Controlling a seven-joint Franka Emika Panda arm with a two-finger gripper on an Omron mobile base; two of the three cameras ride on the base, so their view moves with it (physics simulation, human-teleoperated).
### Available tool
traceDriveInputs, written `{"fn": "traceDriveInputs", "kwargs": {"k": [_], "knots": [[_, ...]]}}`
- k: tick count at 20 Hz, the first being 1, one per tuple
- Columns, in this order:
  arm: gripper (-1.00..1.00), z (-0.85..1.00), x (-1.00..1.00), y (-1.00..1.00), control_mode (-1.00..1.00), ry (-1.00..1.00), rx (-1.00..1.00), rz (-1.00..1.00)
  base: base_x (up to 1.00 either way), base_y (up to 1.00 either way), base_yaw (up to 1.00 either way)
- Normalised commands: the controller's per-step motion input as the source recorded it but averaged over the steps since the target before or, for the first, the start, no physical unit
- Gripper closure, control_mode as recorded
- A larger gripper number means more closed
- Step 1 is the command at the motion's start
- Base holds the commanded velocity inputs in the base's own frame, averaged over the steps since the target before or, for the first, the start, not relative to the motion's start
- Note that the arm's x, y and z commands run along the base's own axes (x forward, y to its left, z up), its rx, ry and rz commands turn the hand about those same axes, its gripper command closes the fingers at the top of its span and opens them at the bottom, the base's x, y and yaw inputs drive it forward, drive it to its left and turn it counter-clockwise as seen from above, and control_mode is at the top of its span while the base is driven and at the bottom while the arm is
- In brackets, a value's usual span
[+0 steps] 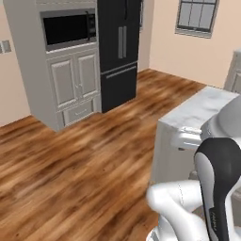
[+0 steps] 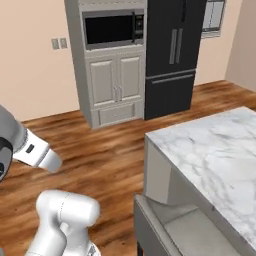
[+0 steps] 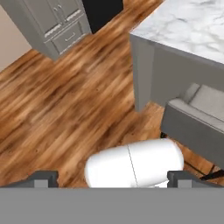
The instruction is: Move the hot dog bun to the plate on the dining table and place the condiment next to that plate. Then navigate to the fridge and take the sausage and place it on the plate as well.
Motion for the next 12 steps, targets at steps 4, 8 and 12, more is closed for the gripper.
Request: {"fn": "traceDriveInputs", "kwargs": {"k": [4, 8, 12], "knots": [[-1.00, 0.00, 0.00, 0.00, 1.00, 0.00, 0.00, 0.00, 1.00, 0.29, 0.08], [-1.00, 0.00, 0.00, 0.00, 1.00, 0.00, 0.00, 0.00, 1.00, 0.45, 0.00], [-1.00, 0.00, 0.00, 0.00, 1.00, 0.00, 0.00, 0.00, 1.00, 0.52, -0.05]]}}
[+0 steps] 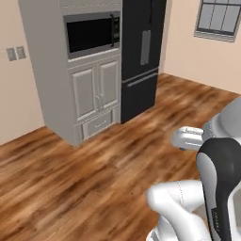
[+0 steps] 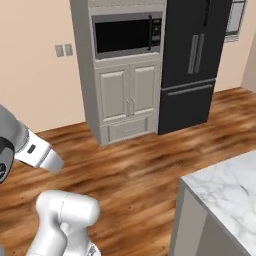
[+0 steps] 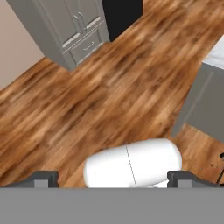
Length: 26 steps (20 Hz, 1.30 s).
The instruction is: Move the hot dog bun to the plate on the dining table and place the condiment next to that plate. Then navigate to the fridge and take the sausage and place it on the plate as well.
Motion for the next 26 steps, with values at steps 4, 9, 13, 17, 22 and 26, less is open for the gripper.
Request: {"fn": "traceDriveInputs", "kwargs": {"k": [4, 9, 13, 17, 22, 26], "knots": [[-1.00, 0.00, 0.00, 0.00, 1.00, 0.00, 0.00, 0.00, 1.00, 0.56, -0.18], [-1.00, 0.00, 0.00, 0.00, 1.00, 0.00, 0.00, 0.00, 0.97, 0.54, -0.32], [-1.00, 0.00, 0.00, 0.00, 1.00, 0.00, 0.00, 0.00, 0.95, 0.38, -0.32], [-1.00, 0.00, 0.00, 0.00, 1.00, 0.00, 0.00, 0.00, 0.99, 0.21, -0.32], [-1.00, 0.00, 0.00, 0.00, 1.00, 0.00, 0.00, 0.00, 0.89, 0.00, -0.39], [-1.00, 0.00, 0.00, 0.00, 1.00, 0.00, 0.00, 0.00, 0.79, 0.00, -0.42]]}}
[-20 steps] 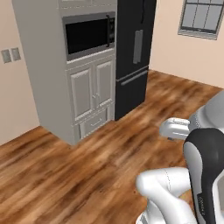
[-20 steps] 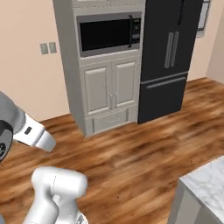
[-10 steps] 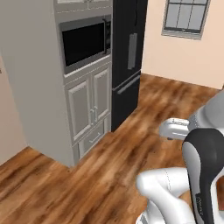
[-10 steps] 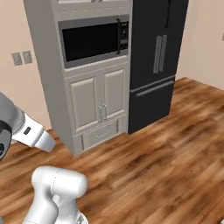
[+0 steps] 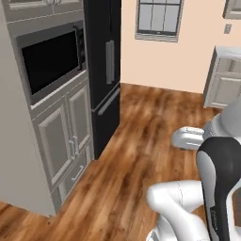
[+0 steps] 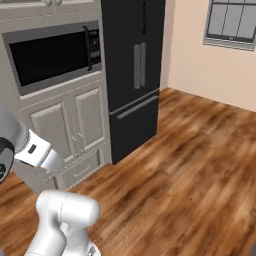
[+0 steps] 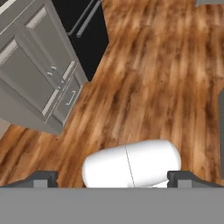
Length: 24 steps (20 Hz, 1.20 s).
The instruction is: Move the hot dog bun to the plate on the dining table and place the condiment next to that plate. Then navigate to the fridge and take the sausage and place it on the plate as well.
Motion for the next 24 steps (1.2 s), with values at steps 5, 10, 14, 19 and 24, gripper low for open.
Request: {"fn": "traceDriveInputs", "kwargs": {"k": [5, 10, 14, 19, 24], "knots": [[-1.00, 0.00, 0.00, 0.00, 1.00, 0.00, 0.00, 0.00, 0.84, -0.08, -0.26], [-1.00, 0.00, 0.00, 0.00, 1.00, 0.00, 0.00, 0.00, 0.95, -0.30, 0.00], [-1.00, 0.00, 0.00, 0.00, 1.00, 0.00, 0.00, 0.00, 0.74, -0.48, 0.20], [-1.00, 0.00, 0.00, 0.00, 1.00, 0.00, 0.00, 0.00, 0.65, -0.52, 0.33], [-1.00, 0.00, 0.00, 0.00, 1.00, 0.00, 0.00, 0.00, 0.60, -0.53, 0.40]]}}
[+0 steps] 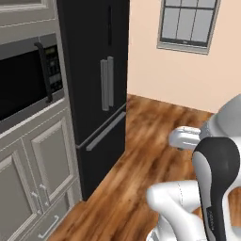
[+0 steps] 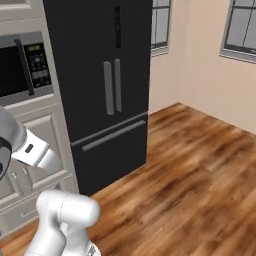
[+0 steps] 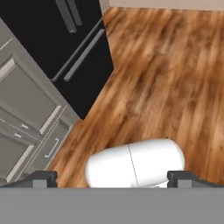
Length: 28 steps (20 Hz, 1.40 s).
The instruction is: Move the hot dog bun to the plate on the dining table and place the condiment next to that plate. Then navigate to the fridge and take the sausage and place it on the plate as well.
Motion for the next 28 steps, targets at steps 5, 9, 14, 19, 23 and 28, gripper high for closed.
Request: {"fn": "traceDriveInputs", "kwargs": {"k": [5, 9, 14, 19, 23, 28], "knots": [[-1.00, 0.00, 0.00, 0.00, 1.00, 0.00, 0.00, 0.00, 0.53, -0.53, 0.40], [-1.00, 0.00, 0.00, 0.00, 1.00, 0.00, 0.00, 0.00, 0.42, -0.53, 0.39], [-1.00, 0.00, 0.00, 0.00, 1.00, 0.00, 0.00, 0.00, 0.37, -0.56, 0.40], [-1.00, 0.00, 0.00, 0.00, 1.00, 0.00, 0.00, 0.00, 0.29, -0.61, 0.43], [-1.00, 0.00, 0.00, 0.00, 1.00, 0.00, 0.00, 0.00, 0.25, -0.62, 0.42], [-1.00, 0.00, 0.00, 0.00, 1.00, 0.00, 0.00, 0.00, 0.36, -0.69, 0.44]]}}
